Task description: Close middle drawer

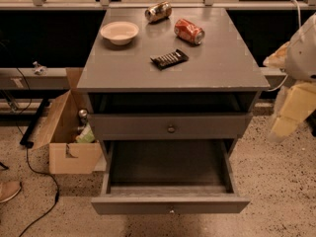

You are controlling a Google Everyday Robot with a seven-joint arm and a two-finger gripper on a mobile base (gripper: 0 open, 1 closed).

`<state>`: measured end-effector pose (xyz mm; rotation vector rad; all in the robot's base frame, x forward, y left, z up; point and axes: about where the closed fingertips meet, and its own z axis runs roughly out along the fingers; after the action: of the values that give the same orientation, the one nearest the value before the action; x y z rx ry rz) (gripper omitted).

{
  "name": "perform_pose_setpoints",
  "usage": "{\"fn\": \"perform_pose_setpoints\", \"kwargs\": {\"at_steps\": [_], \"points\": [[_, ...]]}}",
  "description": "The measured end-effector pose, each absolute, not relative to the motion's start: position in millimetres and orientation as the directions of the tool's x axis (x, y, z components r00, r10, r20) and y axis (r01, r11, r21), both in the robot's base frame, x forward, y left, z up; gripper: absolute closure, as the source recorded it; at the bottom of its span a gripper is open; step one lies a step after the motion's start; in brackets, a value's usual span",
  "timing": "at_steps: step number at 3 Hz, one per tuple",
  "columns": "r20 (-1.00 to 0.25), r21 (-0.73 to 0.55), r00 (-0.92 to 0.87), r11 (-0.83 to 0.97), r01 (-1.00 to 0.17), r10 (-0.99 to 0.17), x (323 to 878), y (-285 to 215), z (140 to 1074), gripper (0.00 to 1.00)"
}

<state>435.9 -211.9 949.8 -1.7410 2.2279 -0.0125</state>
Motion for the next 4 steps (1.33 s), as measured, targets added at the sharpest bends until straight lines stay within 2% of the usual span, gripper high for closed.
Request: {"fn": "perform_pose_setpoints", "kwargs": {"at_steps": [1,3,4], "points": [[-0.289,-0.141,-0.219,0.268,-0.953,-0.932,428.7,-201.2,904.8,0.0],[-0.448,0.088,-0.316,0.311,-0.946,-0.836,411.2,-169.3,768.7,0.0],[-0.448,0.088,-0.316,0.311,-0.946,-0.836,411.1,-169.3,768.7,0.0]]}}
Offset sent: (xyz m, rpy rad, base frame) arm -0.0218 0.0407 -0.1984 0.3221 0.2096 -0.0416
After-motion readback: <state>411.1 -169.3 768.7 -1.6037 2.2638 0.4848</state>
